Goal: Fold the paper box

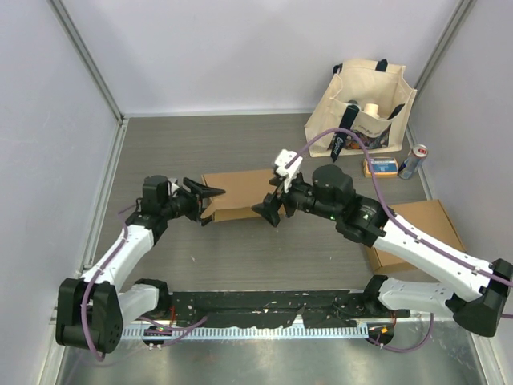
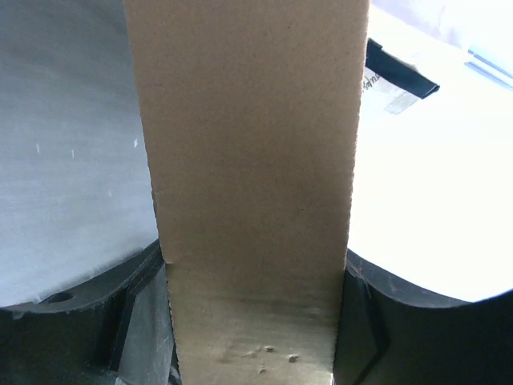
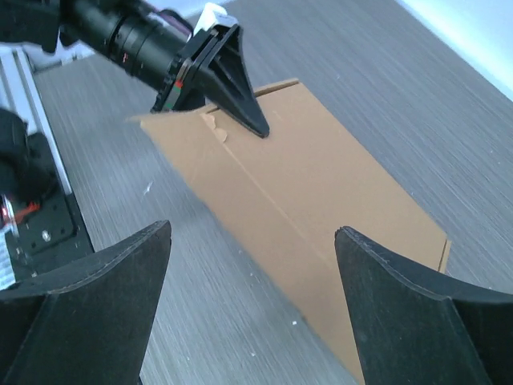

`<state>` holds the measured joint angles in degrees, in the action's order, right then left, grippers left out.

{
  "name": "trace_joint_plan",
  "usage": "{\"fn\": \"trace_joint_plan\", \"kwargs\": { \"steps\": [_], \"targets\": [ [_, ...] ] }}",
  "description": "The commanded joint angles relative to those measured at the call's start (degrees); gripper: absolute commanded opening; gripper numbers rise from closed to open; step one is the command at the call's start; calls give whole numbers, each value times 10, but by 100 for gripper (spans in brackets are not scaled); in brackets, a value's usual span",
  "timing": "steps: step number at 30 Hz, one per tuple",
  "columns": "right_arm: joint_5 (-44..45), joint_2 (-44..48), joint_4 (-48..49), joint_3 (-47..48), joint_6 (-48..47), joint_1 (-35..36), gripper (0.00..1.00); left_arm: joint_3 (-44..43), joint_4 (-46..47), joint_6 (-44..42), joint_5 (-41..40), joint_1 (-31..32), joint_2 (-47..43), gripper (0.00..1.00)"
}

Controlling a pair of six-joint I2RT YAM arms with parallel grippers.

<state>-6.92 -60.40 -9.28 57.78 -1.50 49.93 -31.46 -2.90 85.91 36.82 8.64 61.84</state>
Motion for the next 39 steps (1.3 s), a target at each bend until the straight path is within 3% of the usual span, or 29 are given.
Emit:
{"fn": "trace_joint_plan", "kwargs": {
  "steps": [1,2,7,10,13,15,19,22,26,28,30,32,33,39],
  "targets": [
    [-8,-35,-115,62,-102,28,88,10,-62,163,87,8,-8,22],
    [-13,-36,-127,75,-131,40,88,24,-13,228,92,9,-15,21],
    [46,-68,-152,103,-188,54,90,85,93,372,115,10,-29,18],
    [152,-121,-167,166,-135,52,91,111,181,441,106,14,-33,18],
    [143,-151,-203,241,-96,38,91,147,285,515,74,12,-7,18],
    [131,-159,-201,245,-86,29,94,154,307,546,48,12,15,22],
    [31,-179,-188,246,-54,-81,94,159,342,566,47,8,72,25],
    [5,-146,-185,219,-75,-138,93,161,382,584,41,8,98,23],
    [25,-100,-189,136,-35,-194,91,162,421,610,31,11,115,18],
    [10,-54,-168,70,-39,-193,89,159,450,624,21,17,123,15],
    [-10,15,-111,23,-115,-161,89,145,447,625,25,20,132,14],
    [114,41,-48,-28,-189,-67,94,140,446,624,24,20,133,13],
    [124,35,-40,-31,-248,-50,95,139,446,623,24,20,132,12],
    [17,-85,-76,91,-329,0,96,142,409,613,14,20,109,5]
  ]
}}
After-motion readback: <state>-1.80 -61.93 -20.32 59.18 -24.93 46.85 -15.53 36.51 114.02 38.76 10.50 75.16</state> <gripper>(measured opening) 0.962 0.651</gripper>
